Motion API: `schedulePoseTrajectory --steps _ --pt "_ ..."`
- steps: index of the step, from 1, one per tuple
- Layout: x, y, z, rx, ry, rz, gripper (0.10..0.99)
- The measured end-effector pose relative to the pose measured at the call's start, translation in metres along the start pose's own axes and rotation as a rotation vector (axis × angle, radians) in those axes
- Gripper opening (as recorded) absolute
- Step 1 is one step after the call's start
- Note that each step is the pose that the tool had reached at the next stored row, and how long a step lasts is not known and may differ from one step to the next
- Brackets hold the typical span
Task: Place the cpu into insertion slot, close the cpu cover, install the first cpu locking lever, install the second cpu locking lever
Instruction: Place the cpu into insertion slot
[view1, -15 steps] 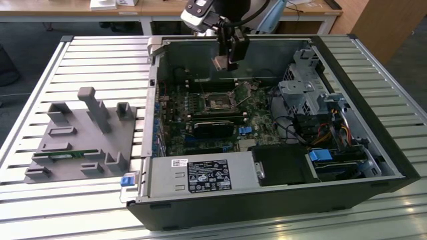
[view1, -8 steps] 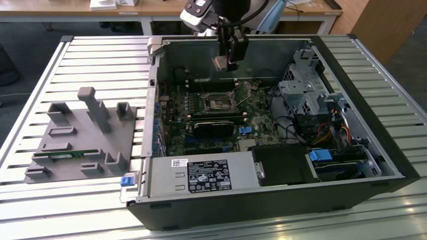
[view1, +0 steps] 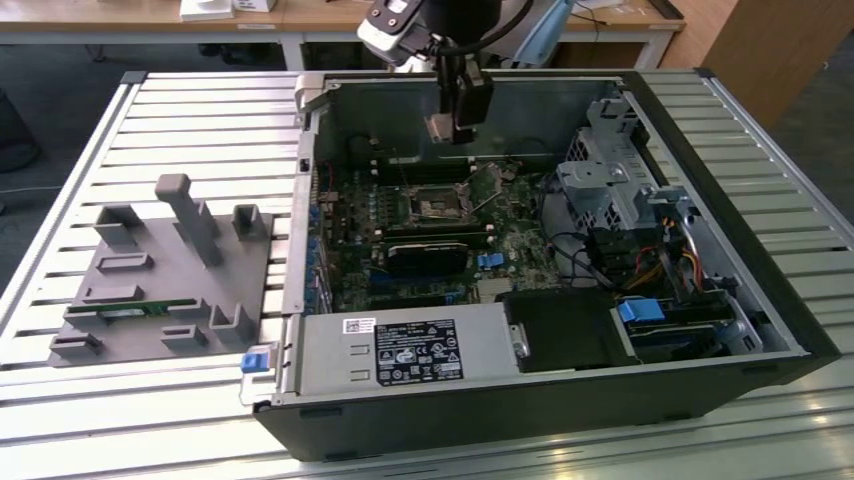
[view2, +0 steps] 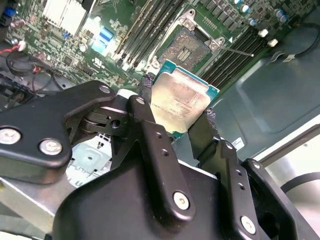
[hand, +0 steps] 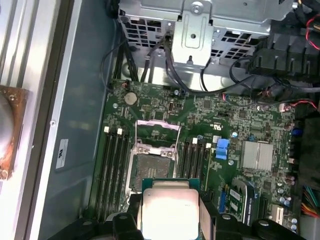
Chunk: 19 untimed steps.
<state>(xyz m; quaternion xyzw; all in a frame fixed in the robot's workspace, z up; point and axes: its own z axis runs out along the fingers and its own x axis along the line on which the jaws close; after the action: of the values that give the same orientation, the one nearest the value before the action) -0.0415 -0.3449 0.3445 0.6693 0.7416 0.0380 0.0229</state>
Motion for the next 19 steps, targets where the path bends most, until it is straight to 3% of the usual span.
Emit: schedulePoseTrajectory --steps 5,19 --pt "0.0000 -0.0001 0.0013 0.000 -0.0025 0.028 0.541" --pt "-0.0001 -0.0004 0.0040 -0.001 -0.0026 0.029 0.541"
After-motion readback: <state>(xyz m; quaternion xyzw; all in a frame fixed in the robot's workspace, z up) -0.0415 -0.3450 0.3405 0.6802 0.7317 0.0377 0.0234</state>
